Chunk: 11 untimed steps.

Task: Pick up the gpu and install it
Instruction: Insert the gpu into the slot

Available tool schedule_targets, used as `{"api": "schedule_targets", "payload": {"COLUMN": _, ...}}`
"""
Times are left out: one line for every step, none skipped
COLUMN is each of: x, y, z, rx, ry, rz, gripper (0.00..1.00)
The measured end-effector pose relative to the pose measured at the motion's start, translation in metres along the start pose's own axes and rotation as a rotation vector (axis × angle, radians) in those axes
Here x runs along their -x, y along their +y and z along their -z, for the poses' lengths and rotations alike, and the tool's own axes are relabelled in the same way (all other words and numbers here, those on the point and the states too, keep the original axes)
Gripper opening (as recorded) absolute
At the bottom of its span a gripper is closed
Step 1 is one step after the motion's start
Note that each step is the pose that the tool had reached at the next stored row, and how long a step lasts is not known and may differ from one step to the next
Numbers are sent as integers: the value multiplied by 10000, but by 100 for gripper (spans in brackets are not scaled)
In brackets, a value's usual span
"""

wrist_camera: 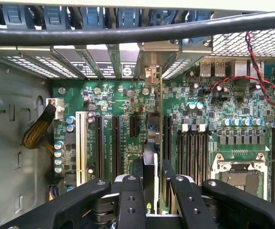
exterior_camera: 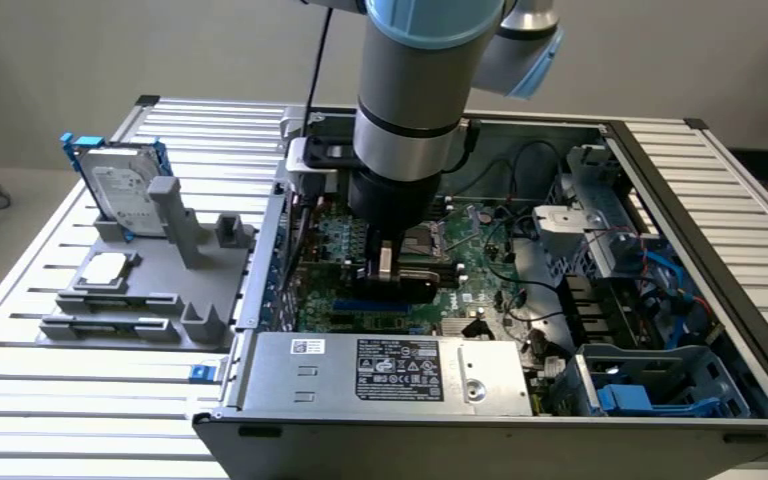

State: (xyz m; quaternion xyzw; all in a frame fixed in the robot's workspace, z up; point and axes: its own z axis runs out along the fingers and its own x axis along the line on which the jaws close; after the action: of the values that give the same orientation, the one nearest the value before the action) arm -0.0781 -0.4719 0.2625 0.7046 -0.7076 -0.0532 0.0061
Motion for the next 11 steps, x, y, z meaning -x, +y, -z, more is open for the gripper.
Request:
{"api": "schedule_targets", "payload": {"x": 0, "y": 0, "z": 0, "rx": 1, "ry": 6, "rz": 23, "gripper": 27}}
{"api": "schedule_targets", "payload": {"x": 0, "y": 0, "z": 0, "rx": 3, "ry": 12, "rz": 49, "gripper": 27}}
{"api": "schedule_targets", "payload": {"x": -1, "y": 0, "z": -1, "rx": 4, "ry": 17, "rz": 77, "gripper": 27}}
{"api": "schedule_targets", "payload": {"x": -1, "y": 0, "z": -1, "rx": 6, "ry": 21, "rz": 105, "gripper": 27}}
{"api": "schedule_targets", "payload": {"x": -2, "y": 0, "z": -1, "rx": 8, "ry": 26, "rz": 134, "gripper": 27}}
{"api": "schedule_targets", "payload": {"x": -2, "y": 0, "z": -2, "rx": 9, "ry": 29, "rz": 157, "gripper": 27}}
{"api": "schedule_targets", "payload": {"x": -2, "y": 0, "z": -4, "rx": 11, "ry": 31, "rz": 177, "gripper": 27}}
{"api": "schedule_targets", "payload": {"x": -2, "y": -1, "z": -7, "rx": 11, "ry": 32, "rz": 194, "gripper": 27}}
{"api": "schedule_targets", "payload": {"x": -2, "y": -1, "z": -10, "rx": 12, "ry": 34, "rz": 207, "gripper": 27}}
{"api": "schedule_targets", "payload": {"x": -3, "y": -1, "z": -14, "rx": 13, "ry": 35, "rz": 216, "gripper": 27}}
{"api": "schedule_targets", "payload": {"x": -3, "y": 0, "z": -17, "rx": 13, "ry": 37, "rz": 221, "gripper": 27}}
